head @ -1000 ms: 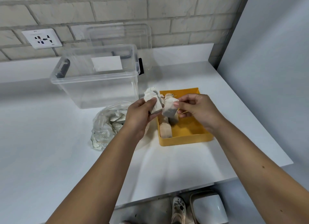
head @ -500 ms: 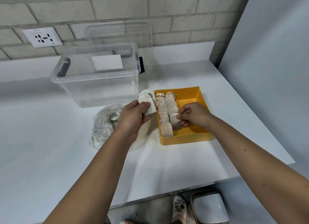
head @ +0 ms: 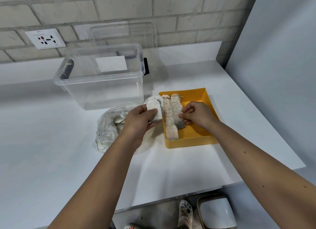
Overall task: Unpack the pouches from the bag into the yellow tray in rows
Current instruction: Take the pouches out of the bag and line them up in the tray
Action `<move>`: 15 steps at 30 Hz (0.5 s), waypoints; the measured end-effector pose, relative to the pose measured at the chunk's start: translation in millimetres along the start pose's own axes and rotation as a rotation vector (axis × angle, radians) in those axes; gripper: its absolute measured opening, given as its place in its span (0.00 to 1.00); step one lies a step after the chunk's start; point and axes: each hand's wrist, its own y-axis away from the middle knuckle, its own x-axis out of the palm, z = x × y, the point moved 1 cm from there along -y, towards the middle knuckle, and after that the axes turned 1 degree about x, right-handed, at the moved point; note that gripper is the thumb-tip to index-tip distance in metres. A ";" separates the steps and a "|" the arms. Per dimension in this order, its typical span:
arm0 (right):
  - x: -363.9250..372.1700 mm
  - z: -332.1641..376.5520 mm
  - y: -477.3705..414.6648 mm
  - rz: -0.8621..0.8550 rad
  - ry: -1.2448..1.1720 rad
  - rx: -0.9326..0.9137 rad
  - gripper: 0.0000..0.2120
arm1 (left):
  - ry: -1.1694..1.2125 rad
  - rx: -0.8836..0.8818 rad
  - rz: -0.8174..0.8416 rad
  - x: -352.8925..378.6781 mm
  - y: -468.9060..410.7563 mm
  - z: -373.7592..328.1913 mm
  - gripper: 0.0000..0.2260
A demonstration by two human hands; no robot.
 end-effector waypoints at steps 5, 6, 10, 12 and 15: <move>-11.7 23.4 16.4 -0.122 -0.129 -0.064 0.13 | -0.041 0.001 0.037 1.5 0.0 2.4 0.08; -12.8 30.9 22.7 -0.095 -0.227 -0.075 0.11 | -0.044 0.000 0.049 2.6 0.6 2.9 0.08; -6.1 55.1 44.2 0.109 -0.380 -0.096 0.09 | -0.063 -0.001 0.086 8.7 2.7 4.6 0.05; 0.0 59.2 47.3 0.106 -0.366 -0.122 0.09 | -0.057 0.000 0.099 11.7 4.6 5.0 0.05; 2.2 60.9 48.5 0.025 -0.399 -0.152 0.06 | -0.030 0.003 0.092 13.2 7.3 3.9 0.03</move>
